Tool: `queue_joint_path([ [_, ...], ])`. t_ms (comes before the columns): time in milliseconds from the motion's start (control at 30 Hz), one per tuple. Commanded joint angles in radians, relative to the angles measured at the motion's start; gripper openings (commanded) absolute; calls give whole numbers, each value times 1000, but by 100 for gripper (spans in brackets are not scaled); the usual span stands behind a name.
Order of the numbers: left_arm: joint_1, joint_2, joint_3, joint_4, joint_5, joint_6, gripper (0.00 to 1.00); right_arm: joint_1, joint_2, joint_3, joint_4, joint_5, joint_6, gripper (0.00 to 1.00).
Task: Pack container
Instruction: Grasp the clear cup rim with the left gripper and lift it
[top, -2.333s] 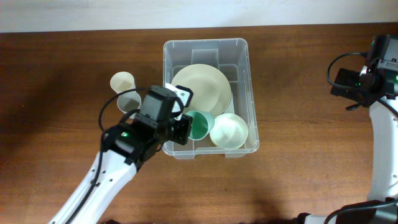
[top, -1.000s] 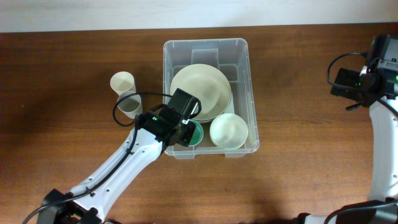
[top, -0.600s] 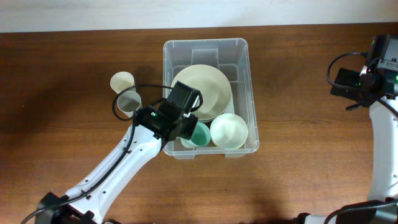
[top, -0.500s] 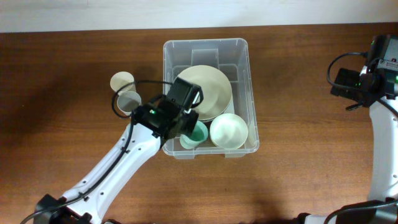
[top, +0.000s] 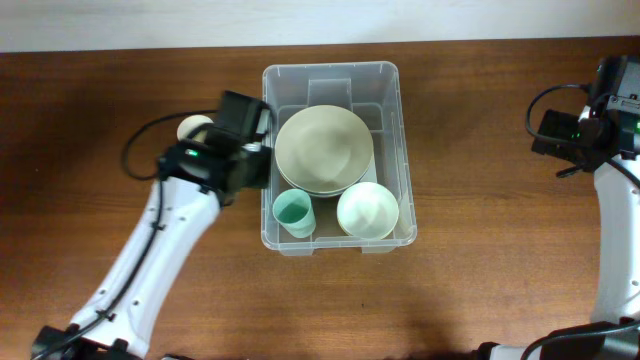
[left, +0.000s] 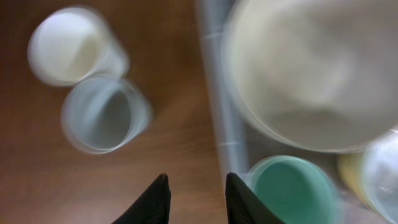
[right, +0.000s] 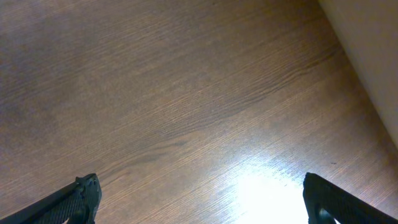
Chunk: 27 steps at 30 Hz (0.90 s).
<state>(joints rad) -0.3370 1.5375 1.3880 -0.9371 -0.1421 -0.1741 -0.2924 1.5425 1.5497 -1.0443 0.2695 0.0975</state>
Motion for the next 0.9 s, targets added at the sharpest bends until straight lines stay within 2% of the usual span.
queue_joint_path([
  [0, 110, -6, 17, -40, -8, -73, 32, -3, 3, 4, 1, 12, 1, 99],
  [133, 214, -5, 17, -72, 24, -106, 41, -3, 3, 4, 1, 12, 1, 99],
  [200, 251, -5, 17, -72, 31, -129, 63, -3, 3, 4, 1, 12, 1, 99],
  [233, 269, -4, 17, -70, 40, -135, 70, -3, 3, 4, 1, 12, 1, 99],
  [267, 285, -1, 17, -66, 51, -145, 73, -3, 3, 4, 1, 12, 1, 99],
  [500, 387, 75, 3, -5, 209, -171, 74, -3, 3, 4, 1, 12, 1, 99],
  [633, 403, 171, 3, 39, 281, -174, 65, -3, 3, 4, 1, 12, 1, 99],
  [867, 404, 313, 3, 92, 312, -178, 64, -3, 3, 4, 1, 12, 1, 99],
])
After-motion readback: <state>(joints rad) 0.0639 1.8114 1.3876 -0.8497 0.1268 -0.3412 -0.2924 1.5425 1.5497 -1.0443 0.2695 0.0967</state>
